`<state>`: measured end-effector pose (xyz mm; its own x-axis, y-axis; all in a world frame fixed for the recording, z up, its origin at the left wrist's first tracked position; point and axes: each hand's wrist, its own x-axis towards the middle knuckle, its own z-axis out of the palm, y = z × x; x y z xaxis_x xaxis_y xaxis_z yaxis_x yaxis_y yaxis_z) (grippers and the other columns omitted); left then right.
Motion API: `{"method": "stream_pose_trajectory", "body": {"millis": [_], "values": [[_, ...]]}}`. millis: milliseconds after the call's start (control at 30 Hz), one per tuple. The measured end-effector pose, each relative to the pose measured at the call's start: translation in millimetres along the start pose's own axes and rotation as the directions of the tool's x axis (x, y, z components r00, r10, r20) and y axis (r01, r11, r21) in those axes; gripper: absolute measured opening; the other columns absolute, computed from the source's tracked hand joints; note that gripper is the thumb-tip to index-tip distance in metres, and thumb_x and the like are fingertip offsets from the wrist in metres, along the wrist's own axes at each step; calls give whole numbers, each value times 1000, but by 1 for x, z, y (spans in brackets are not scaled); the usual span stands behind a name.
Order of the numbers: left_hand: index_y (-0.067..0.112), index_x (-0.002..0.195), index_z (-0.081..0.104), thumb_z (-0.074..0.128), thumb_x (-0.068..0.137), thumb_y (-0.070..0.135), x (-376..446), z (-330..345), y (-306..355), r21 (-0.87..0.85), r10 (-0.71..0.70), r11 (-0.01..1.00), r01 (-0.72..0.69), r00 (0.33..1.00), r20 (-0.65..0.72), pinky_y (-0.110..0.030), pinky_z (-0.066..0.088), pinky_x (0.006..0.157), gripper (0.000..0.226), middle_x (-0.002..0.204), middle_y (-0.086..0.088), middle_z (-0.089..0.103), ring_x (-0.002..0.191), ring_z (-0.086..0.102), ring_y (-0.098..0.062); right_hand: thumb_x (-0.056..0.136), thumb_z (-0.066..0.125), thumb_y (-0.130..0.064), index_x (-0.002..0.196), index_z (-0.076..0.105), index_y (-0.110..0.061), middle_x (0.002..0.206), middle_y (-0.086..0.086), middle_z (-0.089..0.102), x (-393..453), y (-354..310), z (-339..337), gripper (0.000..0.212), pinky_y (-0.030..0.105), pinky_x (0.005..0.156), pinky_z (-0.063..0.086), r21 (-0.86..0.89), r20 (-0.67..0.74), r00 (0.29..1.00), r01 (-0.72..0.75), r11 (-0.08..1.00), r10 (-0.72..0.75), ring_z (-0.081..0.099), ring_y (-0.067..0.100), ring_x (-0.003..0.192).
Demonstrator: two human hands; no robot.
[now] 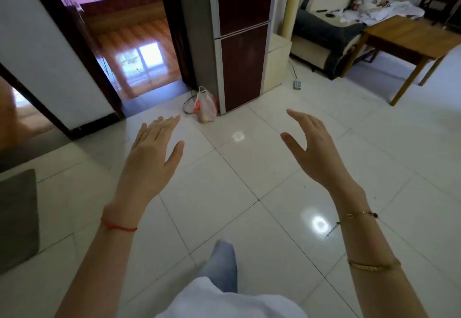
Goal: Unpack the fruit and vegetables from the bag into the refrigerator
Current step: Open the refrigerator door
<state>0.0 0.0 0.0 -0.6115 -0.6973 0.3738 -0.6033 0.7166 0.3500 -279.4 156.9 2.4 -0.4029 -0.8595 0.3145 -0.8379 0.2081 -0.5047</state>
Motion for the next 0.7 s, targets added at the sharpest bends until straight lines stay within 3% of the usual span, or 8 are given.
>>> {"method": "stream_pose_trajectory", "body": {"millis": [333,567,700], "values": [[6,143,45,53,97,22,121,66,-49,-13,-51,999,51,999,-17,-51,32,114,49,142,-17,51,137,42,-31,98,51,-36,147,38,-19,147,-1,45,133,50,53,53,24,111,24,-16,53,998,-39,999,39,35,14,139],[12,146,40,46,99,29,260,90,-93,-23,-72,997,72,997,-7,-33,14,121,51,149,-10,45,144,31,-23,98,50,-38,147,38,-21,147,-2,45,281,68,74,53,22,110,24,7,50,999,-18,1000,17,35,14,139],[11,146,41,50,99,23,328,101,-107,-41,-66,997,65,998,-19,-40,17,122,50,148,-12,46,143,33,-25,98,51,-36,147,37,-21,147,-2,45,347,81,84,53,23,110,25,5,44,999,-25,1000,24,36,14,138]]}}
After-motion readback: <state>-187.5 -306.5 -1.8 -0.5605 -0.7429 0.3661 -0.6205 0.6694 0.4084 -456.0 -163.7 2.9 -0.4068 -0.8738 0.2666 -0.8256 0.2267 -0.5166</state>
